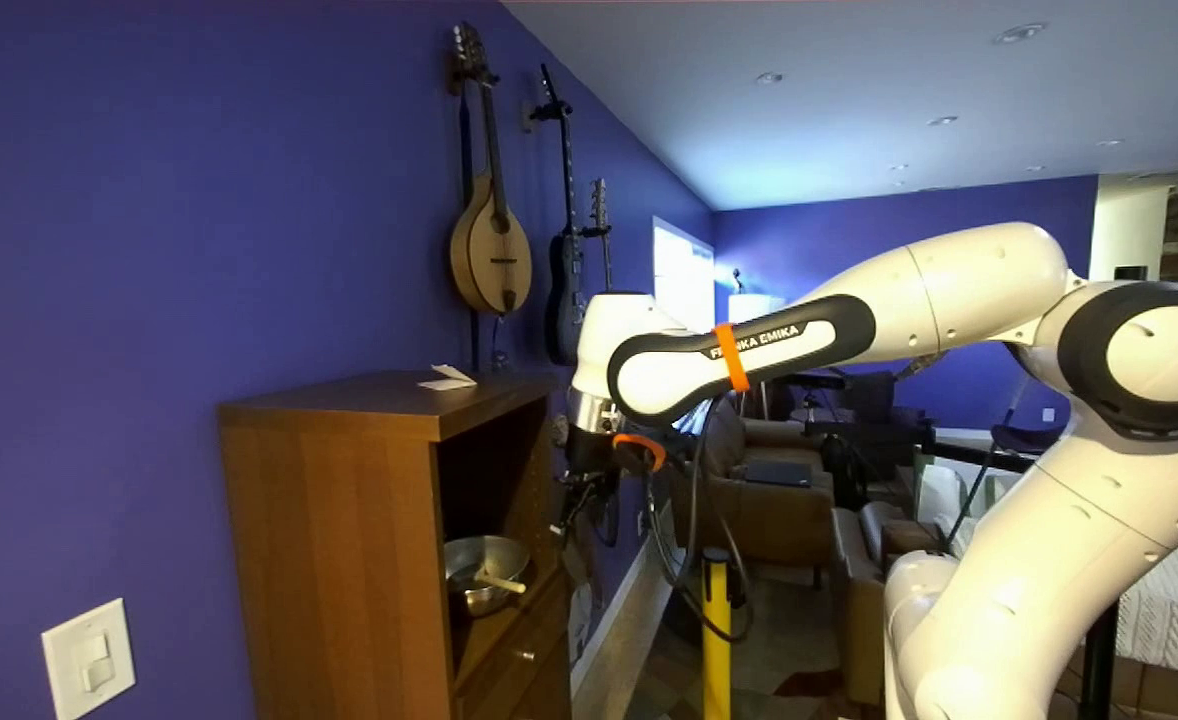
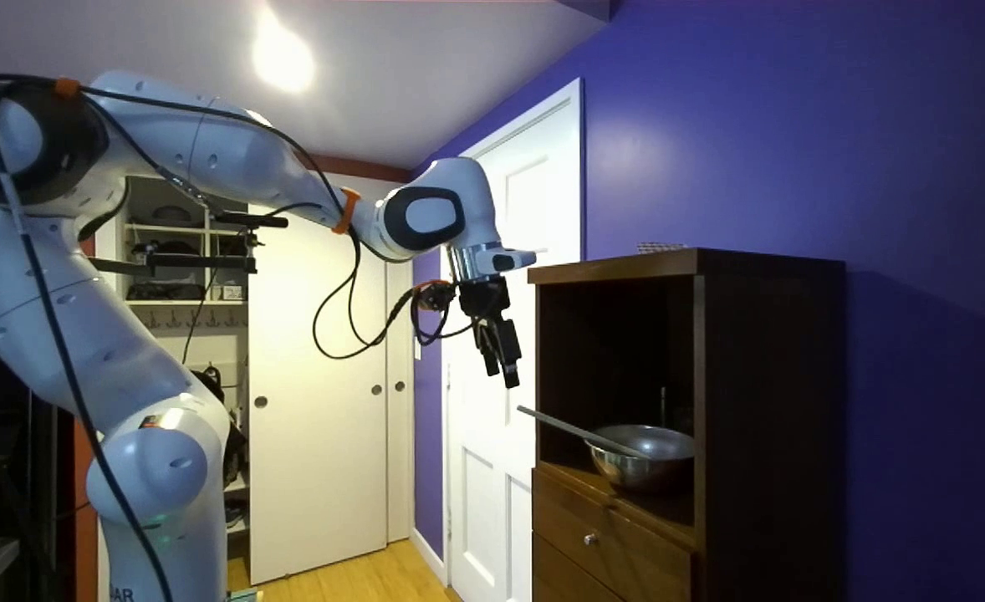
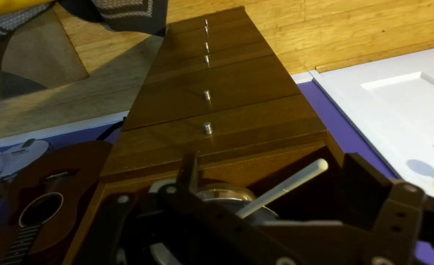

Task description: Put the wooden spoon in the silver bowl.

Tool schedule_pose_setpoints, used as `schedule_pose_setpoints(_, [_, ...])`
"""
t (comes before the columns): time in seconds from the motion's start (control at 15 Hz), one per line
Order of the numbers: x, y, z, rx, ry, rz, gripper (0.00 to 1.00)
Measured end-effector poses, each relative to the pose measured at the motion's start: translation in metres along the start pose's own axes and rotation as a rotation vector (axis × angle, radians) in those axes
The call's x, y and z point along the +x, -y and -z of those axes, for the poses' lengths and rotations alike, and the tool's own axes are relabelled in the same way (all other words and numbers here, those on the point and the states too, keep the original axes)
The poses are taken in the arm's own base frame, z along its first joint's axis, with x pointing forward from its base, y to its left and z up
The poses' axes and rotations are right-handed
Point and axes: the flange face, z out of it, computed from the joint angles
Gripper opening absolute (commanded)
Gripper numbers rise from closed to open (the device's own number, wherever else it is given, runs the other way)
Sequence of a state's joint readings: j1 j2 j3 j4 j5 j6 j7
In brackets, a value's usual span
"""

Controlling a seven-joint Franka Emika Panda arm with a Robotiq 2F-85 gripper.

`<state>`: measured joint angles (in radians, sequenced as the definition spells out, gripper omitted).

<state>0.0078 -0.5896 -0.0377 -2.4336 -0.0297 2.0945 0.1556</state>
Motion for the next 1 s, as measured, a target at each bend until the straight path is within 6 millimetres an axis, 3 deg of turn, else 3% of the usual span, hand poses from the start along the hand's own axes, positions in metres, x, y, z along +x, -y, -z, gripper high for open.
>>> schedule_pose_setpoints(0.33, [-0.037, -0.029, 0.007, 0.006, 0.016, 0.009, 1.0])
schedule_pose_setpoints(0.67, [-0.071, -0.039, 0.025, 0.015, -0.052, -0.004, 1.0])
schedule_pose_setpoints(1.0, [-0.079, -0.039, 0.025, 0.017, -0.061, -0.003, 1.0])
